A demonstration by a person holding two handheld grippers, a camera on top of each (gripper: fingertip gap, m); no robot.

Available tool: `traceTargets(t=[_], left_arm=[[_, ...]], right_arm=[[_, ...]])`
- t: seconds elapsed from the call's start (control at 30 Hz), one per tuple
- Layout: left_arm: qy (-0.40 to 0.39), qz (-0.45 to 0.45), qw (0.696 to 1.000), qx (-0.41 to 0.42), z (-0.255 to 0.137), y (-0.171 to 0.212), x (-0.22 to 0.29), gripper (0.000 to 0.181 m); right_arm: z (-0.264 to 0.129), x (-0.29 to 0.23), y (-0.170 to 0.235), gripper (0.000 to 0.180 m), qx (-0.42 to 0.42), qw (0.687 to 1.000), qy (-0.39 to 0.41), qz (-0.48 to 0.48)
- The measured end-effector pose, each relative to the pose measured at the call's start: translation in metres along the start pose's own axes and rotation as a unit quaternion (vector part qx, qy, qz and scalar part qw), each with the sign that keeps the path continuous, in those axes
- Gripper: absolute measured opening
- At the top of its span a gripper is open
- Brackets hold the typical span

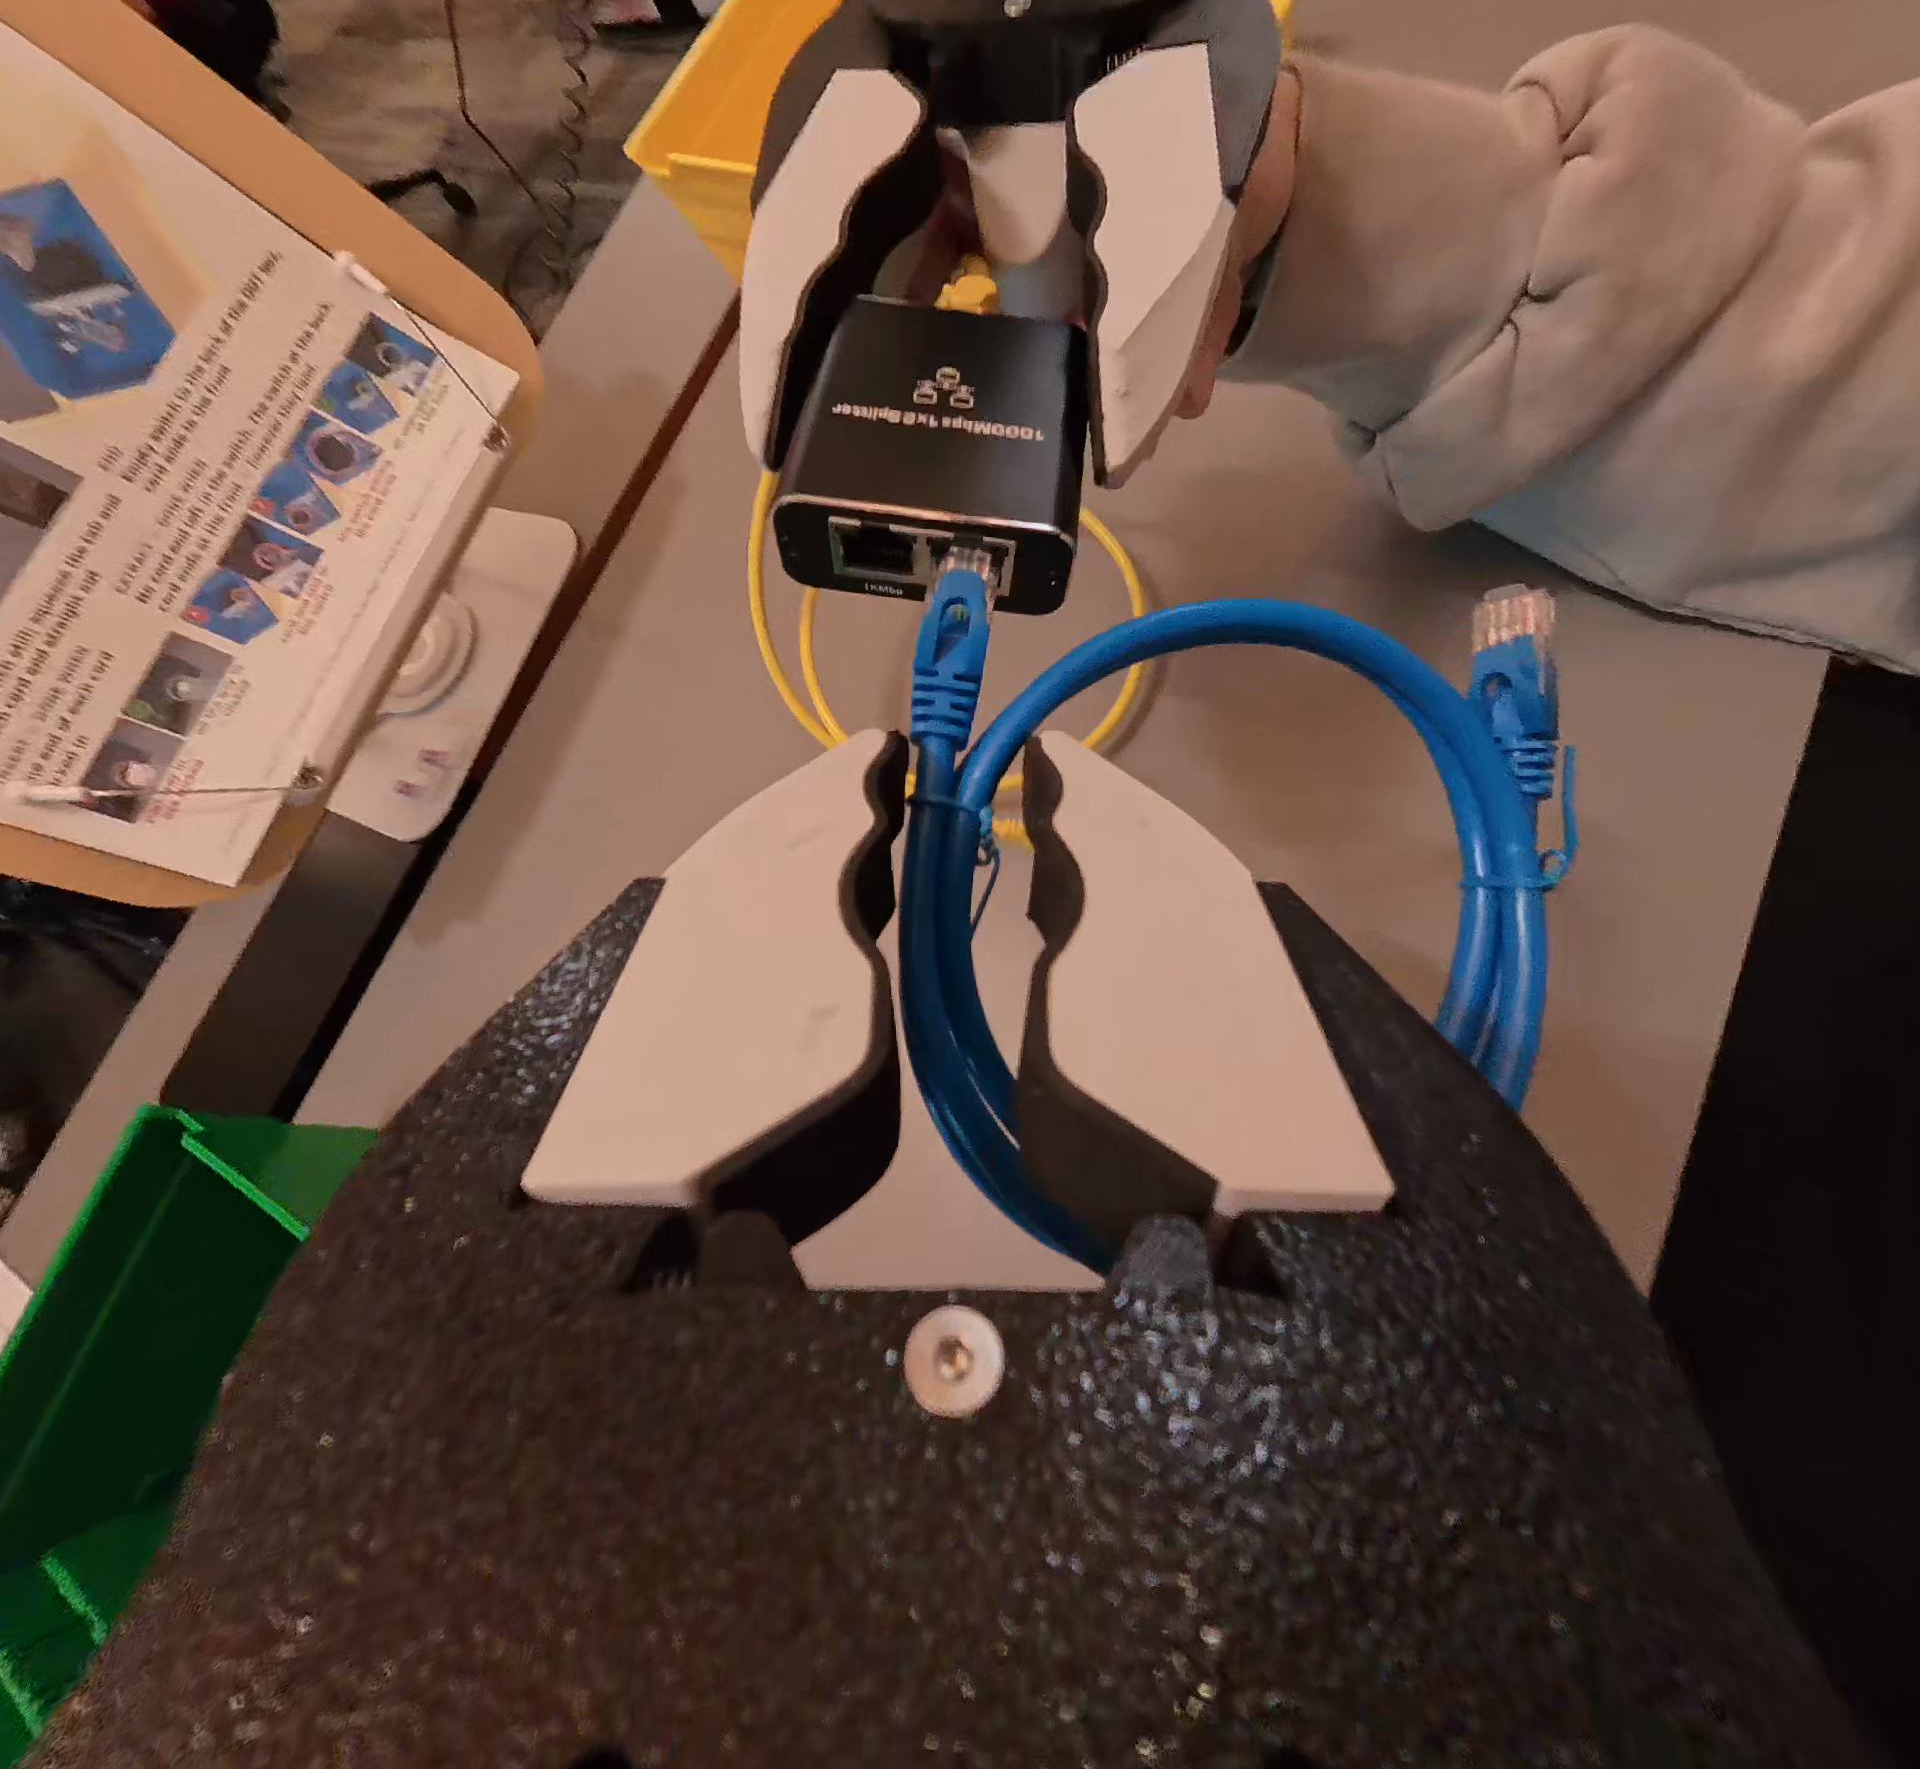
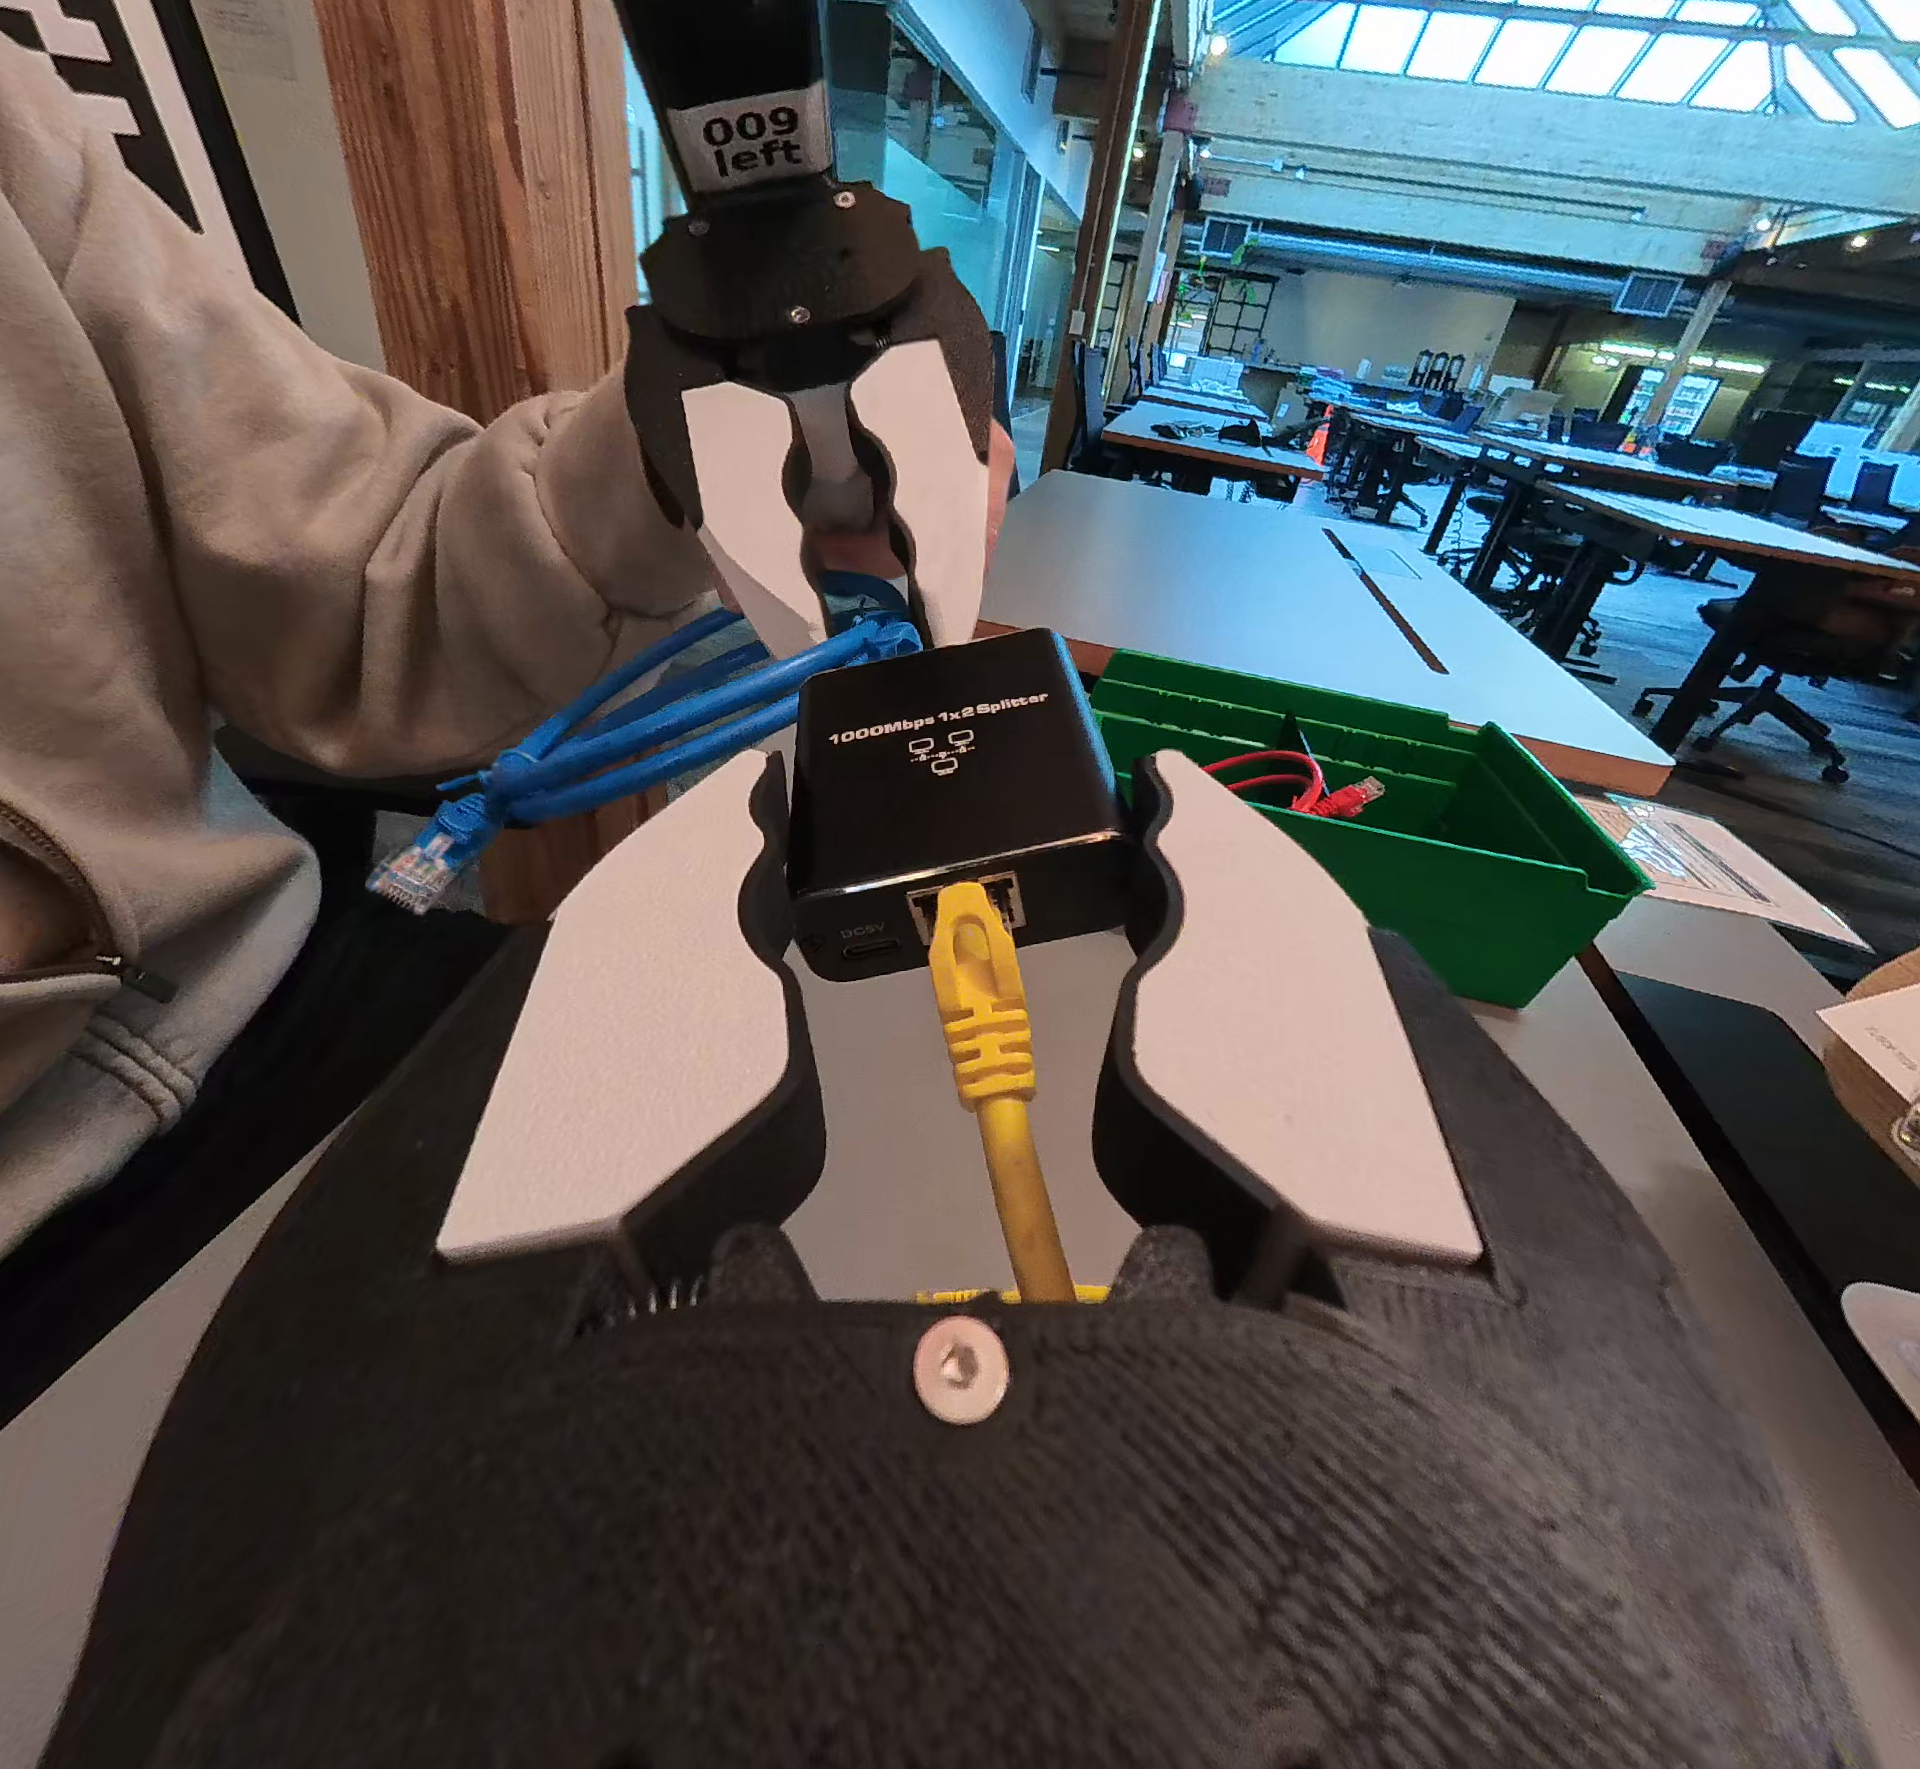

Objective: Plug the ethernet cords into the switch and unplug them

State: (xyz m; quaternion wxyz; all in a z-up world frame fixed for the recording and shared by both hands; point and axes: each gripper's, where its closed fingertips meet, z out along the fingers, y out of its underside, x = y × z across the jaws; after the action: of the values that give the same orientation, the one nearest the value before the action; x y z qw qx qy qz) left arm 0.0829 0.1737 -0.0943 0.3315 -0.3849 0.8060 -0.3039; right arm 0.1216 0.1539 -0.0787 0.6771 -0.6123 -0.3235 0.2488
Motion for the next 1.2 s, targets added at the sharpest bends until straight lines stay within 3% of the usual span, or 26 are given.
traceTargets(t=[0.07, 0.2, 0.4, 0.93, 1.2], left_arm=[[-0.013, 0.008, 1.000, 0.022, -0.002, -0.006, -0.001, 0.027], [0.016, -0.009, 0.998, 0.062, -0.005, -0.015, 0.005, 0.022], [-0.014, 0.006, 0.995, 0.099, -0.007, -0.019, 0.000, 0.021], [-0.017, 0.005, 0.998, 0.055, -0.007, -0.004, -0.005, 0.016], [0.004, -0.028, 0.988, 0.154, -0.015, -0.025, -0.006, 0.021]], right_arm=[[-0.001, 0.000, -0.002, 0.064, 0.005, 1.000, -0.002, 0.001], [-0.003, -0.003, -0.007, 0.064, 0.016, 1.000, -0.007, -0.002], [-0.002, -0.001, -0.005, 0.064, 0.019, 1.000, -0.006, 0.004], [0.015, 0.001, 0.009, 0.064, -0.016, 1.000, 0.005, 0.008], [0.003, 0.002, -0.006, 0.064, 0.013, 1.000, 0.015, -0.010]])
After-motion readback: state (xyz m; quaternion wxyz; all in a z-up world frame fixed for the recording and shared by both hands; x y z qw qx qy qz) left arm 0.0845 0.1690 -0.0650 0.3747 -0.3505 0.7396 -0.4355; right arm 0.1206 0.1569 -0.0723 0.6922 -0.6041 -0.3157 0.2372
